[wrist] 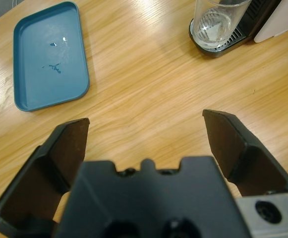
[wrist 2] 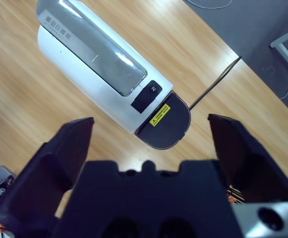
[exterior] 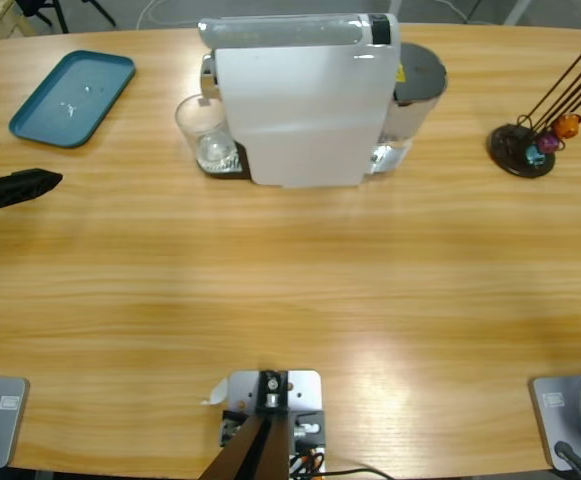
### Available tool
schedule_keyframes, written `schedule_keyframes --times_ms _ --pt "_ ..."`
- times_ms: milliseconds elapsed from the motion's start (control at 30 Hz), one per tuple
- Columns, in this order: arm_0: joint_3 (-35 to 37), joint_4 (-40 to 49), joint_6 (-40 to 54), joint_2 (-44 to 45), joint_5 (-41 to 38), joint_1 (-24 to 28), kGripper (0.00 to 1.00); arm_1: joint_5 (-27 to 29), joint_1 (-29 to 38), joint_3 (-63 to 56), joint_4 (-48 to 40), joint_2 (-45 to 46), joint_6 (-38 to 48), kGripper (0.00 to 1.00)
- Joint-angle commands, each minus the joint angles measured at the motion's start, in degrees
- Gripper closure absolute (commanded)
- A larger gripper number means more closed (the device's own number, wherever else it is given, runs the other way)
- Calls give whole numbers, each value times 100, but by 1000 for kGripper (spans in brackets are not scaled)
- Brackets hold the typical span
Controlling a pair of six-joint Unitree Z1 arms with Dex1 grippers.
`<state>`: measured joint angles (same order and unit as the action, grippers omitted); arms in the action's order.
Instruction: Pour coffee
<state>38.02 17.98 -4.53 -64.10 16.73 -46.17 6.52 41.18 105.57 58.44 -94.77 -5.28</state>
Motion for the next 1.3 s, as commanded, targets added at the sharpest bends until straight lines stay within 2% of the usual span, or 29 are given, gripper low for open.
schedule_keyframes --times_ms 33,367,500,633,767,1100,1300 --pt "-198 -22 -75 3 24 -32 4 16 13 -177 54 -14 37 0" --pt "-198 -22 -75 12 24 -32 4 14 13 -186 45 7 36 0" --pt "-198 -22 -75 21 24 -32 4 27 13 -910 -509 566 8 0" --pt "-198 -22 -75 21 24 -32 4 39 13 -1413 -672 970 -36 0" --pt "-198 -24 -75 24 32 -32 4 14 13 -2262 -1082 1594 -112 4" --pt "-268 -149 -66 63 6 -32 4 71 13 -6016 -3791 4101 111 0" --pt "-298 -237 -64 12 -3 -32 4 -246 13 -7101 -4399 4611 141 0"
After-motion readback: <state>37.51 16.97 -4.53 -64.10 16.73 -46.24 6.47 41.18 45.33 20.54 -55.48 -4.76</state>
